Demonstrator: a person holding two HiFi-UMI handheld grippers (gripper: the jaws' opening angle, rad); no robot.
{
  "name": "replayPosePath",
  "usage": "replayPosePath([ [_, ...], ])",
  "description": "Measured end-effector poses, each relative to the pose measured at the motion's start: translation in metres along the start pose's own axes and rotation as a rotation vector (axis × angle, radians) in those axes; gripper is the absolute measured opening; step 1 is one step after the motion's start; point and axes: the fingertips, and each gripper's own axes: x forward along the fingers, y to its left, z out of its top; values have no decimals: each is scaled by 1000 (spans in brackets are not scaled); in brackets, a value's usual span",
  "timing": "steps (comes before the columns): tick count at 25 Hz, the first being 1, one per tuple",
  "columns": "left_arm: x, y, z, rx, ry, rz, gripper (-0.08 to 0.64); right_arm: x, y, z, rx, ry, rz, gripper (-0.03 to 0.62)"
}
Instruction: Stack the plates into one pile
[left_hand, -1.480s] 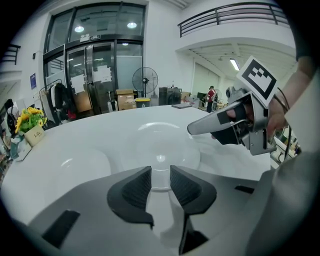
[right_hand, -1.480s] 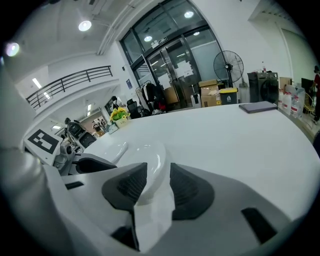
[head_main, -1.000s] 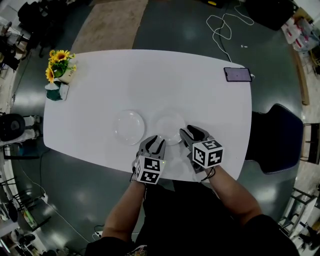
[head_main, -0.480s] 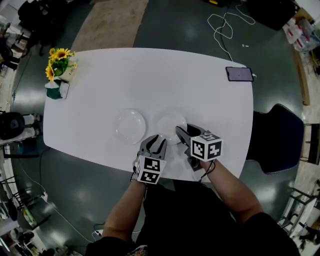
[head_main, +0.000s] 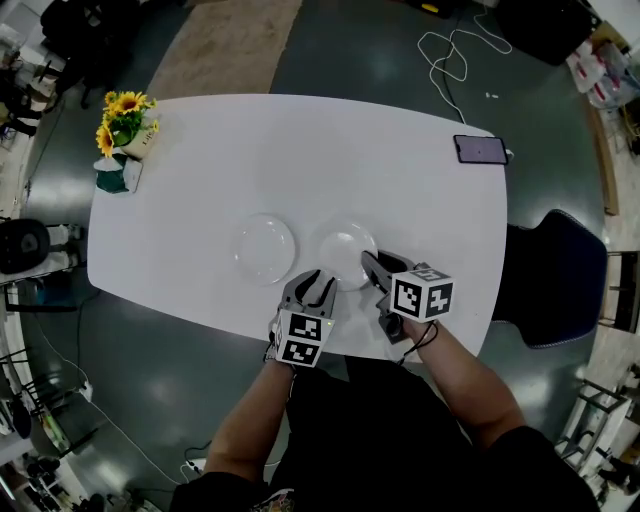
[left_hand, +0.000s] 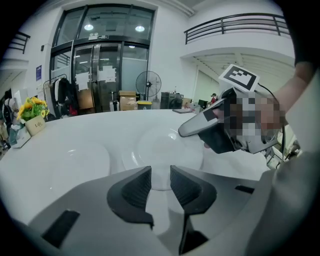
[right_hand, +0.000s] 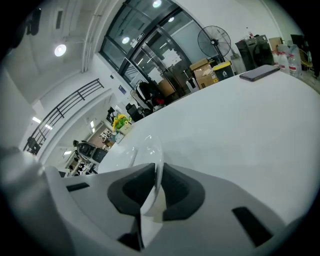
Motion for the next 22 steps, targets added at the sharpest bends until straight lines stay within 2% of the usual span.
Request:
replayPosePath([
  [3, -5, -1, 1, 8, 2, 5, 132, -7, 11, 7, 35, -40, 50, 32],
  [5, -10, 0, 5, 7, -23, 8, 126, -11, 17, 12, 19, -55, 54, 29],
  [8, -21, 5, 10, -14, -45, 30, 92, -18, 23, 17, -15, -69, 53, 29],
  [13, -41, 17, 21, -9, -79, 80, 32, -28, 32, 32, -13, -117, 58, 29],
  [22, -91, 56, 34, -59, -156, 160, 18, -25, 69, 48, -25, -166, 100, 29],
])
